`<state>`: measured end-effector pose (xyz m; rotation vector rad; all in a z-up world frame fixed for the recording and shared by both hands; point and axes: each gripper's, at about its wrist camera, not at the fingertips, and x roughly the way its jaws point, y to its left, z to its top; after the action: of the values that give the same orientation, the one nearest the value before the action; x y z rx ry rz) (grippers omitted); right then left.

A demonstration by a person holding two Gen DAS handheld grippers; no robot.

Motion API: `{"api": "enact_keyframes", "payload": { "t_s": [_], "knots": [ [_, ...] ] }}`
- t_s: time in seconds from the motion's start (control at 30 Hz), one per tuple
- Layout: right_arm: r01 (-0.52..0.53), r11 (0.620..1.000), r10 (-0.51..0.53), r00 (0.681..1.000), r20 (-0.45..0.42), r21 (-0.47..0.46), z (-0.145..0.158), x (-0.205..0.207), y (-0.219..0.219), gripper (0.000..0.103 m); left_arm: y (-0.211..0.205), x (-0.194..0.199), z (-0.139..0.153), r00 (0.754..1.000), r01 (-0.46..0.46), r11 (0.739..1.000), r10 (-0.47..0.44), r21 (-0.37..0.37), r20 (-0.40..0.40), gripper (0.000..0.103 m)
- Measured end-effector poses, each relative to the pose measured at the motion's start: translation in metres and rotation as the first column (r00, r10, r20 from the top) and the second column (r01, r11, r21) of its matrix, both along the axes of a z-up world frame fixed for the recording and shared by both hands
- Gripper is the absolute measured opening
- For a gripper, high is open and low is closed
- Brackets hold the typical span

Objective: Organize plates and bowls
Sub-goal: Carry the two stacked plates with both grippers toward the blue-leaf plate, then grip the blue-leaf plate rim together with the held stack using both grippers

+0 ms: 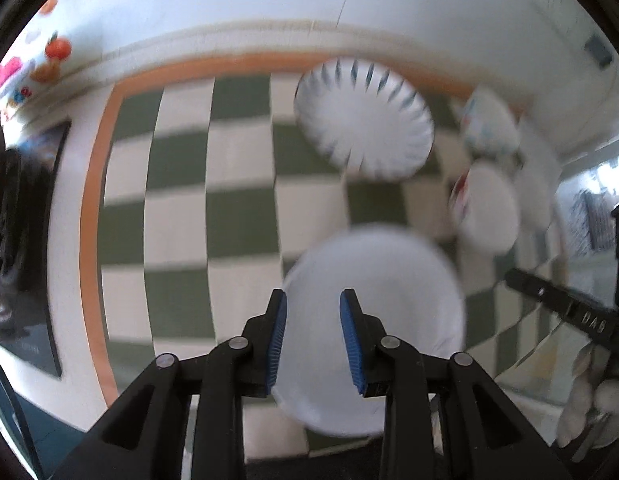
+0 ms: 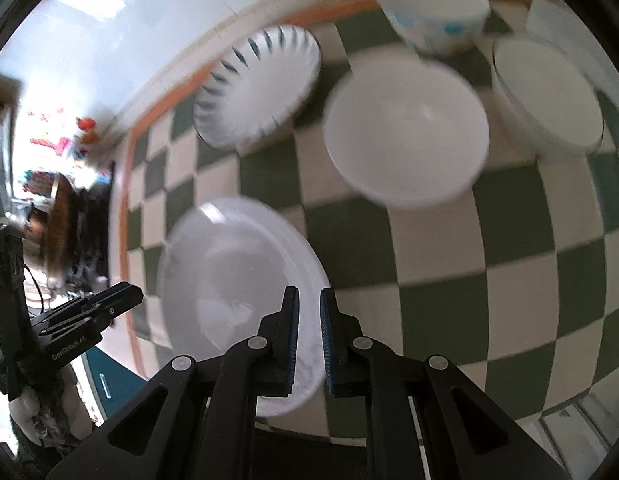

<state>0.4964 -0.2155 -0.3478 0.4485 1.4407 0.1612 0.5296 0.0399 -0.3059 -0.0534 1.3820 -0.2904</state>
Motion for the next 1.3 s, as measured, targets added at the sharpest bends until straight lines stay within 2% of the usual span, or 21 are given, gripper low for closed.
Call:
{"api": "enact_keyframes", "payload": {
  "t_s": [0.07,0.13,0.2,0.27,0.37,0.47,0.57,0.73,0.83,0.9,0.97,1.0,1.03,1.13,1.3],
  "knots": [
    [0.003,1.000,-0.003,1.000,0.027,0.004,0.014,0.017,0.001,0.013,-0.002,0.029,0.010,1.000,0.000,1.000,0.001,-0.006,0.027,0.031],
    [0.007,1.000,-0.008,0.999,0.050,0.005,0.025,0.041,0.001,0.019,-0.004,0.055,0.011,0.999,-0.003,1.000,0.003,0.003,0.039,0.032],
    [0.017,1.000,-0.016,0.998,0.068,-0.006,0.029,0.069,0.001,0.028,-0.005,0.084,0.004,1.000,-0.016,1.000,0.016,0.001,0.026,0.032],
    [0.027,0.999,-0.026,0.997,0.072,-0.017,0.026,0.095,0.000,0.030,-0.006,0.111,-0.011,1.000,-0.031,1.000,0.031,-0.003,0.003,0.032],
    [0.060,0.998,-0.059,0.997,0.049,-0.023,0.008,0.140,-0.005,0.030,-0.005,0.142,-0.038,0.998,-0.048,0.999,0.048,-0.002,-0.041,0.032],
    [0.088,0.994,-0.089,0.996,-0.014,-0.058,-0.025,0.181,-0.007,0.030,-0.004,0.165,-0.065,0.994,-0.065,0.998,0.064,-0.002,-0.091,0.032],
    [0.085,0.993,-0.090,0.994,-0.060,-0.082,-0.054,0.208,-0.007,0.030,-0.005,0.180,-0.086,0.989,-0.073,0.997,0.070,-0.014,-0.131,0.032],
    [0.061,0.989,-0.077,0.990,-0.119,-0.135,-0.088,0.227,-0.008,0.030,-0.009,0.193,-0.105,0.985,-0.061,0.998,0.056,-0.026,-0.164,0.032],
    [0.058,0.990,-0.078,0.985,-0.156,-0.130,-0.102,0.233,-0.010,0.030,-0.015,0.195,-0.112,0.985,-0.025,1.000,0.022,-0.018,-0.173,0.032],
    [0.054,0.989,-0.079,0.980,-0.183,-0.137,-0.110,0.236,-0.010,0.030,-0.018,0.196,-0.114,0.986,-0.004,1.000,0.002,-0.016,-0.169,0.025],
    [0.061,0.991,-0.082,0.981,-0.175,-0.119,-0.112,0.237,-0.010,0.027,-0.021,0.194,-0.116,0.986,0.017,1.000,-0.021,-0.025,-0.163,0.018],
    [0.065,0.993,-0.082,0.982,-0.171,-0.103,-0.112,0.237,-0.010,0.019,-0.021,0.194,-0.116,0.987,0.023,0.999,-0.028,-0.031,-0.157,0.017],
    [0.065,0.994,-0.080,0.983,-0.167,-0.091,-0.111,0.237,-0.009,0.015,-0.022,0.194,-0.116,0.988,0.031,0.999,-0.036,-0.035,-0.151,0.016],
    [0.042,0.992,-0.059,0.988,-0.145,-0.122,-0.108,0.235,-0.004,0.015,-0.025,0.188,-0.114,0.991,0.047,0.999,-0.048,-0.008,-0.127,0.016],
    [0.014,0.990,-0.034,0.990,-0.135,-0.141,-0.104,0.226,0.001,0.015,-0.018,0.183,-0.107,0.993,0.048,0.999,-0.049,-0.011,-0.111,0.016]
  ]
}}
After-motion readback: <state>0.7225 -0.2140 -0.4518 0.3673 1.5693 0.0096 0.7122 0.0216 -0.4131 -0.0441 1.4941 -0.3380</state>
